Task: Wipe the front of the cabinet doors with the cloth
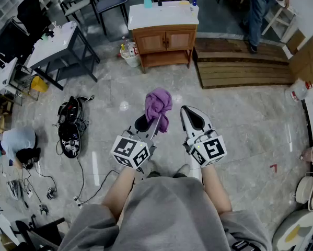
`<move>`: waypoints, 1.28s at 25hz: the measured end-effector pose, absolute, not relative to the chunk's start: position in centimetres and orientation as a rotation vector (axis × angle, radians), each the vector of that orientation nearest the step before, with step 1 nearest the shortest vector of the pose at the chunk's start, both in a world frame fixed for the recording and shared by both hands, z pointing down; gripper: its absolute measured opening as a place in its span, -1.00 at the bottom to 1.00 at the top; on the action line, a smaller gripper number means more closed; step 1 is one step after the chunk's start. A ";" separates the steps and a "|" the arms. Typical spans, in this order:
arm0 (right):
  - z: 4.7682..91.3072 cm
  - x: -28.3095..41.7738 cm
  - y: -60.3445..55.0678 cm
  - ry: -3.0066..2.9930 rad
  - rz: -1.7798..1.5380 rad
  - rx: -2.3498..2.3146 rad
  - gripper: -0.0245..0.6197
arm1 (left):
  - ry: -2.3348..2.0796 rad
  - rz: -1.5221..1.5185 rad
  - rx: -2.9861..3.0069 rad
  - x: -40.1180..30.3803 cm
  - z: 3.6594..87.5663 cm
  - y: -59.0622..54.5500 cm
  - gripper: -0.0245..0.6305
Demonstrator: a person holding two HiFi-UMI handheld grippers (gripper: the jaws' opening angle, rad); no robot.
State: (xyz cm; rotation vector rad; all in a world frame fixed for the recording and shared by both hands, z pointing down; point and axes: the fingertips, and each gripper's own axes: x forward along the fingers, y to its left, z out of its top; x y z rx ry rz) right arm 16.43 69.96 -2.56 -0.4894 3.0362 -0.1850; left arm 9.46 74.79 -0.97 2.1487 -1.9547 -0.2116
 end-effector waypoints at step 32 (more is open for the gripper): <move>2.5 6.4 68.7 3.035 -0.315 -0.738 -0.89 | -1.794 -0.290 2.139 -3.3 3.6 74.3 -0.69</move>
